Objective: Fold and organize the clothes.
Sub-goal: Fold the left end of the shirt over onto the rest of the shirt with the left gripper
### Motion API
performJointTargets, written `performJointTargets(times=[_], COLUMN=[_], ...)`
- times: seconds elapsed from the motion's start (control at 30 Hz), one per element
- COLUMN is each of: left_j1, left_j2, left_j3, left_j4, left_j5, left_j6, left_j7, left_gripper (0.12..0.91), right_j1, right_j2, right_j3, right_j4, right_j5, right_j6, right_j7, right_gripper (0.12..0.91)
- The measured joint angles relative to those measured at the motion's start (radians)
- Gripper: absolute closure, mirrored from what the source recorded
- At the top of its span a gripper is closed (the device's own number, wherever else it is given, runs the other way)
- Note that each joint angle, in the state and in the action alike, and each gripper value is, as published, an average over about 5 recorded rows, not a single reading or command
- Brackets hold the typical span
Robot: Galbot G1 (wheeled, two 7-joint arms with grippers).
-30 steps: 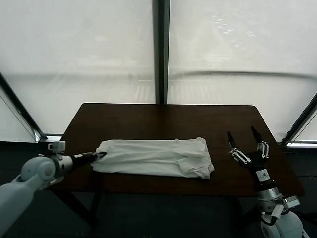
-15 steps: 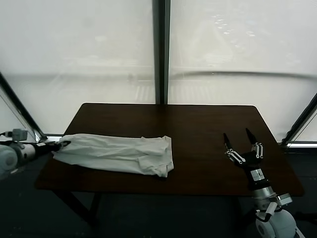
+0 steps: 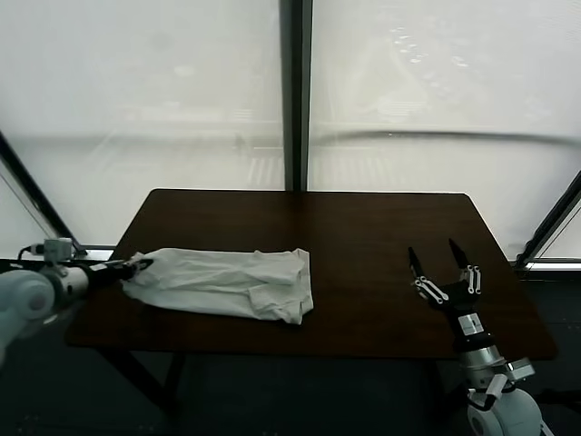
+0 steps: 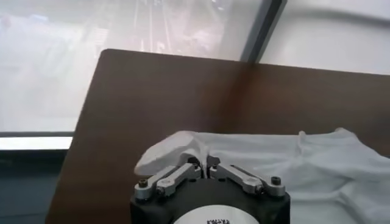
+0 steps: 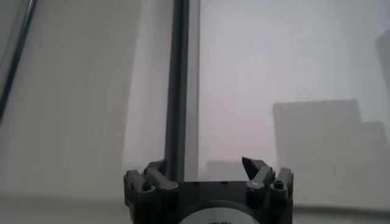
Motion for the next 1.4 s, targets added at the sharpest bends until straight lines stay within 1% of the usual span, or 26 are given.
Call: performJointTargets(times=[0.17, 0.37, 0.57, 0.73, 1.07, 1.4], left_j1=[-0.030, -0.061, -0.073, -0.081, -0.085, -0.099], left_j2=[-0.091, -0.188, -0.273, -0.319, -0.383, -0.452], left_j3=[0.045, 0.087, 0.109, 0.123, 0.156, 0.174], left_j4=[-0.023, -0.009, 0.006, 0.012, 0.018, 0.067], left_j5=[0.039, 0.076, 0.096, 0.103, 0.133, 0.167], left_j6=[0.002, 0.002, 0.001, 0.001, 0.001, -0.006], left_j7=[-0.008, -0.011, -0.014, -0.016, -0.021, -0.021], left_gripper=[0.848, 0.848, 0.848, 0.848, 0.848, 0.848], right_j1=[-0.022, -0.046, -0.064, -0.074, -0.086, -0.089], right_j2=[0.019, 0.048, 0.068, 0.080, 0.099, 0.108], right_j3=[0.005, 0.006, 0.020, 0.025, 0.031, 0.035], right_j4=[0.005, 0.014, 0.022, 0.027, 0.029, 0.030], right_j5=[-0.025, -0.051, -0.061, -0.070, -0.080, -0.085], right_j6=[0.000, -0.003, -0.006, -0.007, -0.008, -0.010], right_j7=[0.000, 0.003, 0.005, 0.006, 0.007, 0.007], right_gripper=[0.118, 0.118, 0.118, 0.118, 0.118, 0.118])
